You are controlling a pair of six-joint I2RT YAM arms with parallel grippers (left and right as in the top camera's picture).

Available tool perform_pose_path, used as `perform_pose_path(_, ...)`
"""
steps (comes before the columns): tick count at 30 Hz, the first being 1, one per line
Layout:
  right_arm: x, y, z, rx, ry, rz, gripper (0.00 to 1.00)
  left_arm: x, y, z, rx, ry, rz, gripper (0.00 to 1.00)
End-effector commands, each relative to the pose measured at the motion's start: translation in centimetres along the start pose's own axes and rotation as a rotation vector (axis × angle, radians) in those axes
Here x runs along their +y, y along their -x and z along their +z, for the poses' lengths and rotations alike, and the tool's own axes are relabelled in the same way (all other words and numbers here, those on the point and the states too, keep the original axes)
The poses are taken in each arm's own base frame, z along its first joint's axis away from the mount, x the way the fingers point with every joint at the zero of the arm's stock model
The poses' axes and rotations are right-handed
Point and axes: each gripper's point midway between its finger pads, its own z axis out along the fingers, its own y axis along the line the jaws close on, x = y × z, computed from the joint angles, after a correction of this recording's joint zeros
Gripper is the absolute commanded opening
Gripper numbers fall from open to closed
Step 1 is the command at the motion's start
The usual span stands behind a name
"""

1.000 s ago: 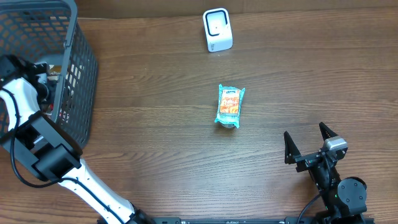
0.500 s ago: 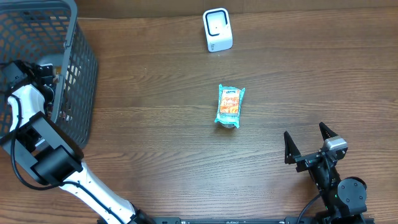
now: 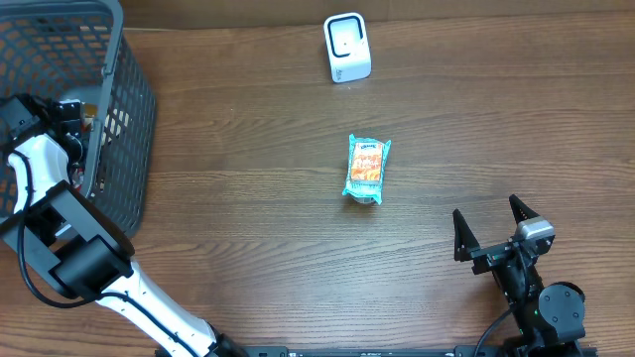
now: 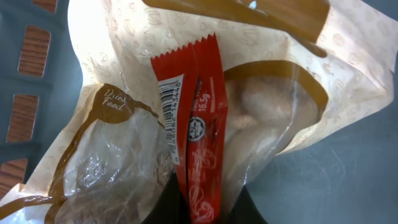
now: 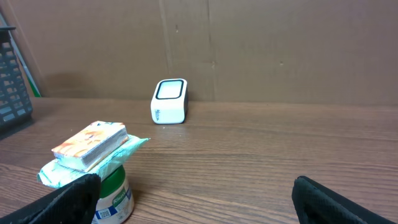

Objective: Scan the item barcode

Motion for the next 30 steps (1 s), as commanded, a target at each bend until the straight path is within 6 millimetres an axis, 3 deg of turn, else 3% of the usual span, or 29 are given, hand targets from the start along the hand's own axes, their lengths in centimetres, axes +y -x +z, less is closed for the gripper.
perform_pose_path(1, -0.1, -0.2, 0.0, -0.002, -0.005, 0.004, 1.00, 0.7, 1.4, -2.7, -0.052, 0.016, -0.044, 0.04)
perform_pose_path(8, -0.1, -0.2, 0.0, -0.002, -0.004, 0.004, 1.00, 1.8, 4.1, -7.4, -0.158, 0.064, -0.072, 0.04)
perform_pose_path(15, -0.1, -0.2, 0.0, -0.002, -0.005, 0.004, 1.00, 2.3, 5.1, -10.0, -0.205, 0.086, -0.102, 0.04)
perform_pose_path(18, -0.1, -0.2, 0.0, -0.002, -0.005, 0.004, 1.00, 2.0, 4.3, -9.0, -0.174, 0.073, -0.099, 0.04)
perform_pose_path(23, -0.1, -0.2, 0.0, -0.002, -0.005, 0.004, 1.00, 0.8, 1.5, -4.3, -0.066, 0.032, -0.045, 0.05)
perform_pose_path(27, -0.1, -0.2, 0.0, -0.002, -0.004, 0.004, 1.00, 0.5, 0.4, -1.6, -0.031, 0.015, -0.048, 0.08)
perform_pose_path(29, -0.1, -0.2, 0.0, -0.002, -0.004, 0.004, 1.00, 0.6, 0.6, -1.1, -0.041, 0.020, -0.047, 0.50)
perform_pose_path(30, -0.1, -0.2, 0.0, -0.002, -0.004, 0.004, 1.00, 0.7, 0.8, -1.1, -0.049, 0.023, -0.047, 0.75)
